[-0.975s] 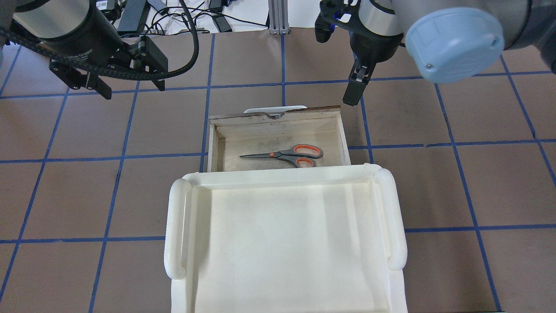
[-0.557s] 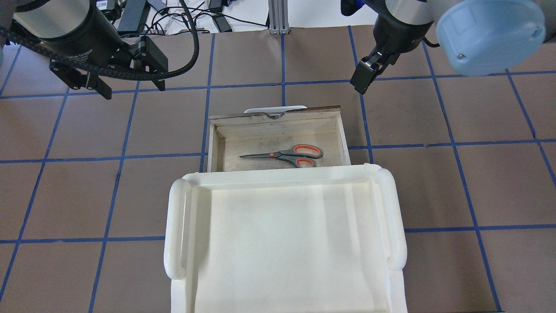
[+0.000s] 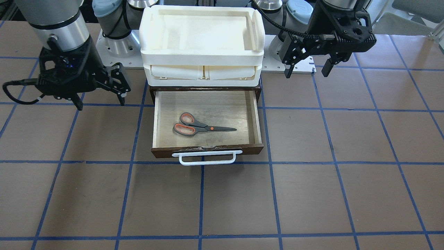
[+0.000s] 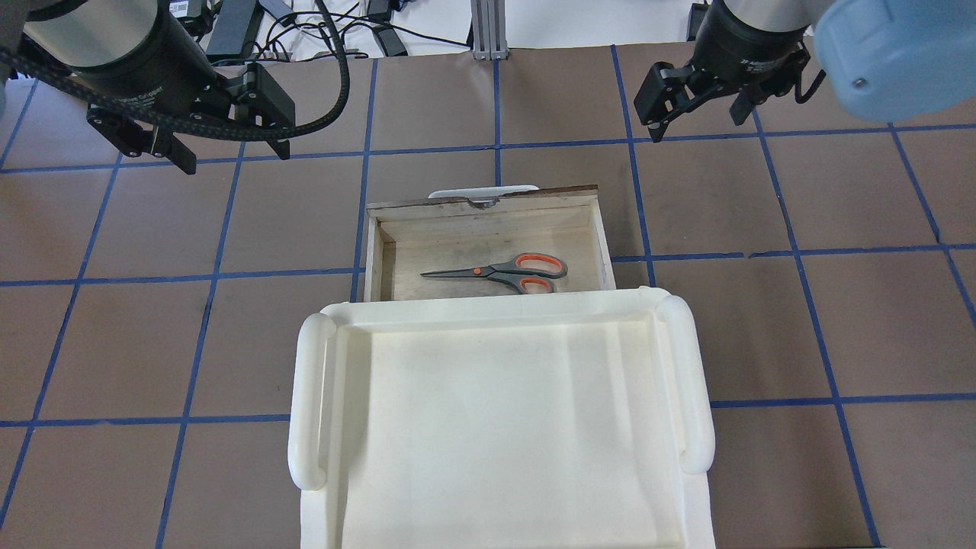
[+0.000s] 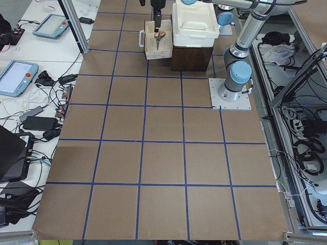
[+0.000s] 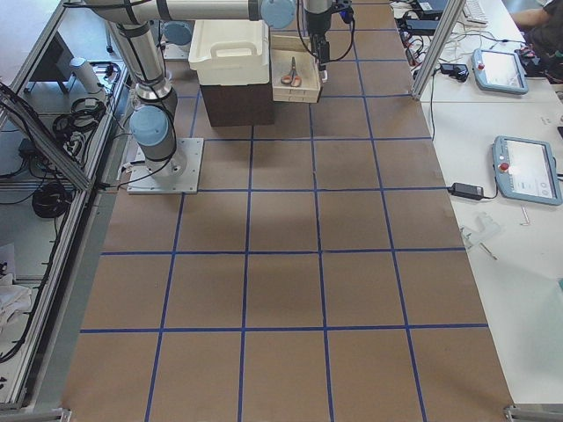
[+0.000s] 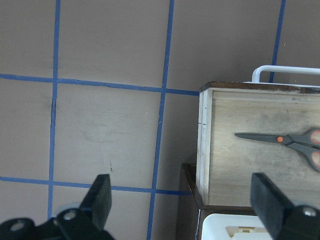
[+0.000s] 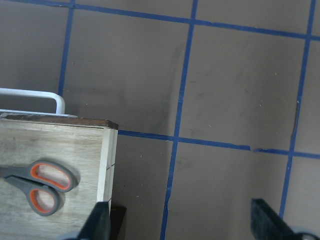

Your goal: Put scissors in drawer and close it

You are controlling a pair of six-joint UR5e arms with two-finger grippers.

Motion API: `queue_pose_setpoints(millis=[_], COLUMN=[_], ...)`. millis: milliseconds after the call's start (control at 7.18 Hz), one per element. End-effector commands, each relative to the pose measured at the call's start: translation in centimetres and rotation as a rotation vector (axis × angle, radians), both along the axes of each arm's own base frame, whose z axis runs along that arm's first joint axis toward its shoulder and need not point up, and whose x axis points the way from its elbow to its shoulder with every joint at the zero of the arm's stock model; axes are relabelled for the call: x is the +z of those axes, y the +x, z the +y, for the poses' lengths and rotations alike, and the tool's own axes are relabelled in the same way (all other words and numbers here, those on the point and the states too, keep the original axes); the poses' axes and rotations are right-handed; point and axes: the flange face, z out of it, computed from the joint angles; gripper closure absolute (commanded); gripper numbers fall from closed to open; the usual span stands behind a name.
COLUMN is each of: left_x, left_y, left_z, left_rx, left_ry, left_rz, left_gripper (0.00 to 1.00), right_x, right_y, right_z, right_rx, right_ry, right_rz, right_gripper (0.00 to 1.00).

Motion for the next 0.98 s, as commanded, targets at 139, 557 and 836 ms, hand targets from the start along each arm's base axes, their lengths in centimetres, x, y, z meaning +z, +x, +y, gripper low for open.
queue_pose_setpoints(millis=[139, 557, 836], left_x=[0.1, 0.1, 0.1], left_y=[0.0, 0.1, 0.3], left_z=[0.1, 0.0, 0.1], left_rx=[0.000, 0.002, -0.009], left_ry=[-0.002, -0.002, -0.002], left_rz=[0.000, 0.000, -0.039], left_gripper=[0.00, 0.00, 0.00], right_x=[1.2, 1.5, 0.8], right_y=[-1.5, 1.7, 2.0], right_z=[0.3, 1.5, 1.8], right_rx=[-0.191, -0.194, -0.172], right_ry=[0.004, 0.018, 0.034], right_rz=[-0.028, -0.009, 0.036], right_gripper=[0.00, 0.00, 0.00])
